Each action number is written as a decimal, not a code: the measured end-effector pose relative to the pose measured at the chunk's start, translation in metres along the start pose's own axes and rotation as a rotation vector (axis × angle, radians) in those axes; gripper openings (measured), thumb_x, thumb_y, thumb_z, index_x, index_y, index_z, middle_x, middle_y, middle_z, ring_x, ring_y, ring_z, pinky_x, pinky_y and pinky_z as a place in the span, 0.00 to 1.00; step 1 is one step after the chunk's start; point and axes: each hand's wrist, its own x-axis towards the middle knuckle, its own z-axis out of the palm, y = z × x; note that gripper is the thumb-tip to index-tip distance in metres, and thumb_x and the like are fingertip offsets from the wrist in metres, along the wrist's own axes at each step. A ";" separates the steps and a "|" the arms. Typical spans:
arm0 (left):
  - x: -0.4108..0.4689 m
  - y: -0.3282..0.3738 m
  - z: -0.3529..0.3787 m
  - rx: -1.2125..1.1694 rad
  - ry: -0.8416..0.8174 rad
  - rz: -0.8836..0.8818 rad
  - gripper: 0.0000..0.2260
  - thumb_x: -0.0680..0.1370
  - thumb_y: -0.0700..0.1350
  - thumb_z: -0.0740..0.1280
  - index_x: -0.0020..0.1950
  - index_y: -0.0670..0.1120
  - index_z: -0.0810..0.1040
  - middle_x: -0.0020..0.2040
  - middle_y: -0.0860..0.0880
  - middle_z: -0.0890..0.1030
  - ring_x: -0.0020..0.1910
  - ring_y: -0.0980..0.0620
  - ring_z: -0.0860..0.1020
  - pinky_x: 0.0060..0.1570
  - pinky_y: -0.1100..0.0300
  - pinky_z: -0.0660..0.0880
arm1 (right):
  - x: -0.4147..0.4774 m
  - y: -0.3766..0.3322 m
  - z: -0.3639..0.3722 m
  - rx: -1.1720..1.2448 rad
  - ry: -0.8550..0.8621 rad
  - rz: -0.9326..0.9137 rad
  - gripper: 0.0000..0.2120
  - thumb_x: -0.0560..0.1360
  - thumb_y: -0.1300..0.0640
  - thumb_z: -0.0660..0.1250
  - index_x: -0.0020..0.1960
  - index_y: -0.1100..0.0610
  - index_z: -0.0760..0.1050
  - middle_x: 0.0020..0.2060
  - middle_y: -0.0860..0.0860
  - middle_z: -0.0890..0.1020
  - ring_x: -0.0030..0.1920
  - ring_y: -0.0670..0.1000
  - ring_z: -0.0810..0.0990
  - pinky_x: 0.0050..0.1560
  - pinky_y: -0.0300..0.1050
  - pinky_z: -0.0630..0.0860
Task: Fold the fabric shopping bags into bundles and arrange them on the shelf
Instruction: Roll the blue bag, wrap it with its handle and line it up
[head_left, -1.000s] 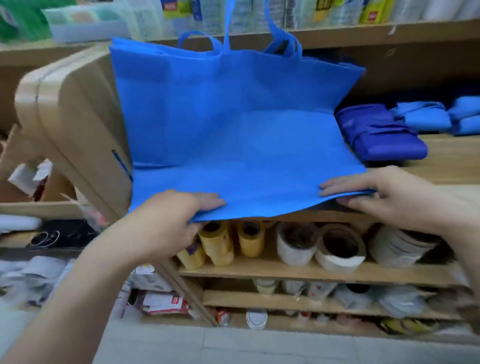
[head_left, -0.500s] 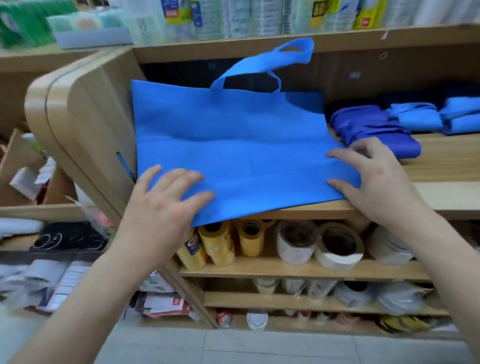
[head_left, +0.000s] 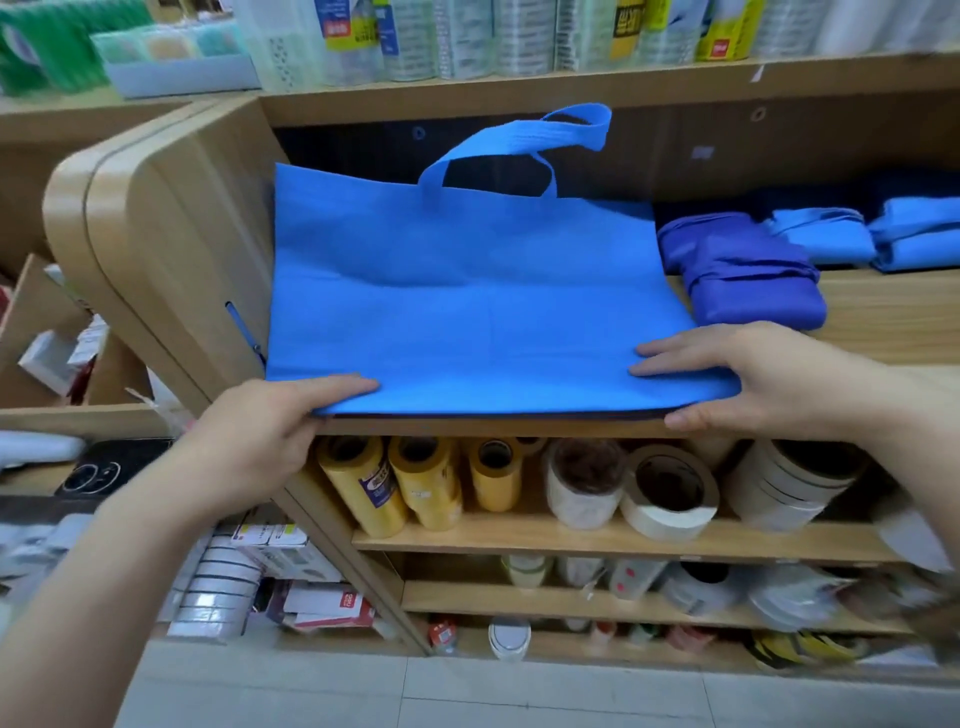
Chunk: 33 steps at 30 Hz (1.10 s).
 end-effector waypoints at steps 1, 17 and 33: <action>0.000 0.001 -0.005 -0.068 -0.004 -0.019 0.23 0.81 0.38 0.61 0.61 0.67 0.73 0.67 0.57 0.77 0.67 0.52 0.74 0.65 0.54 0.71 | -0.004 -0.002 -0.002 0.107 0.072 0.004 0.19 0.72 0.53 0.74 0.59 0.35 0.77 0.59 0.31 0.77 0.59 0.29 0.73 0.60 0.23 0.64; 0.032 0.016 -0.003 -0.203 0.658 -0.221 0.13 0.72 0.50 0.76 0.55 0.52 0.80 0.51 0.53 0.81 0.53 0.52 0.77 0.51 0.56 0.74 | 0.009 0.006 0.035 0.638 0.831 0.450 0.18 0.74 0.54 0.74 0.61 0.52 0.74 0.42 0.48 0.83 0.43 0.48 0.82 0.46 0.45 0.76; 0.050 -0.006 0.017 0.193 -0.159 0.165 0.39 0.69 0.77 0.51 0.78 0.64 0.53 0.78 0.59 0.56 0.78 0.56 0.54 0.75 0.54 0.50 | 0.018 0.008 0.029 -0.258 0.359 0.200 0.21 0.81 0.38 0.51 0.66 0.43 0.75 0.67 0.40 0.75 0.74 0.44 0.64 0.68 0.55 0.53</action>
